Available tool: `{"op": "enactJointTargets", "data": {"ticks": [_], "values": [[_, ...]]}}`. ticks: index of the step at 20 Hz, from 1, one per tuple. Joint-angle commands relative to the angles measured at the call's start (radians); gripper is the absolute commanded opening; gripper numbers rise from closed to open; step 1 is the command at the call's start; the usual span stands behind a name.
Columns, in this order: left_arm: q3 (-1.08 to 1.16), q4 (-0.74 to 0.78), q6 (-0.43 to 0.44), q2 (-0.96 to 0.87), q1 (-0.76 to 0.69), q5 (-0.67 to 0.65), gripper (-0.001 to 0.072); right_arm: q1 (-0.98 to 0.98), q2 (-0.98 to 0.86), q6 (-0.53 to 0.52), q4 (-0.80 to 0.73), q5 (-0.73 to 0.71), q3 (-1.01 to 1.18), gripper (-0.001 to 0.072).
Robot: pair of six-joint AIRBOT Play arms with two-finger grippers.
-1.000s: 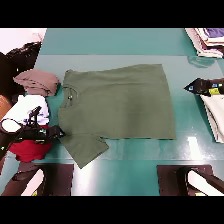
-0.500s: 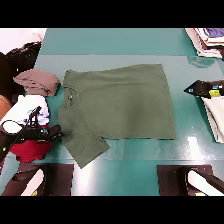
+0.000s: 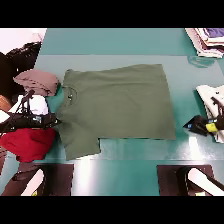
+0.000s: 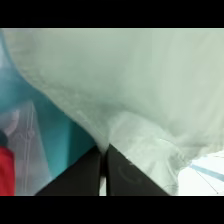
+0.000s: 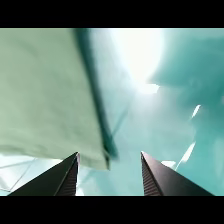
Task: Fold the shirts.
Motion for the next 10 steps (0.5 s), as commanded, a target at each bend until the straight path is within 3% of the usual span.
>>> {"op": "enactJointTargets", "data": {"ticks": [1,8,10], "values": [[0.025,-0.010,0.006,0.001,0.000,0.003,0.0022,-0.008,0.000,-0.008,0.005,-0.053,-0.137,0.0450],[0.025,-0.012,0.006,0.001,0.000,0.003,0.0023,0.206,0.000,-0.004,0.023,-0.113,-0.179,0.0440],[0.025,-0.013,0.006,0.001,0.000,0.002,0.0023,0.245,0.000,-0.004,0.022,-0.130,-0.179,0.0273]]}}
